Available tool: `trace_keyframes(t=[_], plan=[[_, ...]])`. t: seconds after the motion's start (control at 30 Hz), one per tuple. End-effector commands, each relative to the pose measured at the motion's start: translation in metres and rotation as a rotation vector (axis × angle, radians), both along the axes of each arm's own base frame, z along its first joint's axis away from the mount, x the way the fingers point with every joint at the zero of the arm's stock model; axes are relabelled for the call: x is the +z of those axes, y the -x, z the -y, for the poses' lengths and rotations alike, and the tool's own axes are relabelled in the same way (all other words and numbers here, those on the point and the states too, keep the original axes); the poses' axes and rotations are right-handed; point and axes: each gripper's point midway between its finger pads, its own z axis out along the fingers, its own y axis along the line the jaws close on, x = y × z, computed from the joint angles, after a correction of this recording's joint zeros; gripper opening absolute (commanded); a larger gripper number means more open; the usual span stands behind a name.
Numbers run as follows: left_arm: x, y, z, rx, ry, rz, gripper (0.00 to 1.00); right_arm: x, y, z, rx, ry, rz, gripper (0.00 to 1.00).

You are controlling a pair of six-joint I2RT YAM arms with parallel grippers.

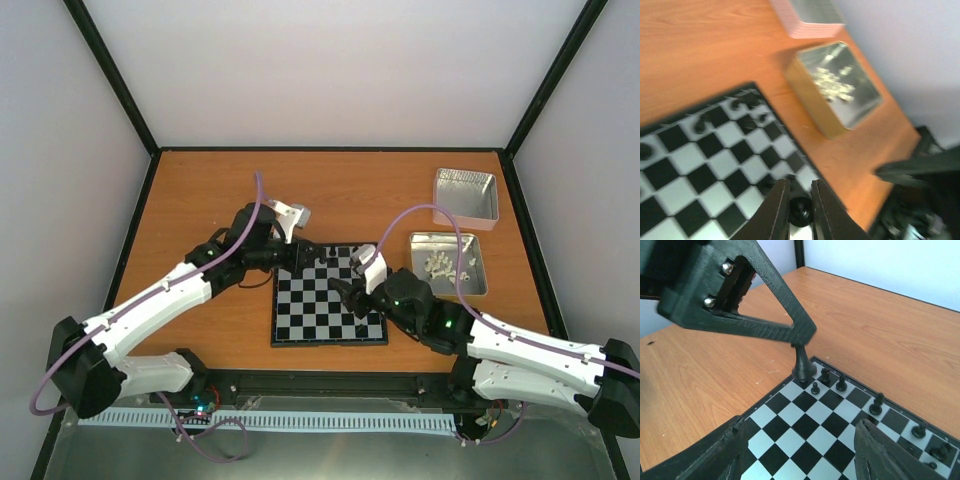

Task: Set up the chess pieces on the board
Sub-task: Place the chess piece on the chessboard.

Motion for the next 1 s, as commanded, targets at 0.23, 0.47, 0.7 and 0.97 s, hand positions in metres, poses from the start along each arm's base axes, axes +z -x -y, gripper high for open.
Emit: trace_keyframes(t=[0.23, 0.47, 0.7, 0.97], plan=[[-0.053, -0.088, -0.022, 0.344, -0.329, 0.176, 0.01, -0.036, -0.013, 0.058, -0.332, -0.049, -0.155, 0.60], [-0.084, -0.118, -0.007, 0.411, -0.460, 0.205, 0.01, -0.044, -0.016, 0.072, -0.398, -0.066, -0.180, 0.61], [-0.106, -0.128, 0.009, 0.382, -0.462, 0.190, 0.01, -0.048, -0.017, 0.076, -0.405, -0.043, -0.174, 0.61], [-0.128, -0.135, 0.010, 0.401, -0.494, 0.176, 0.01, -0.052, -0.019, 0.076, -0.405, -0.034, -0.184, 0.62]])
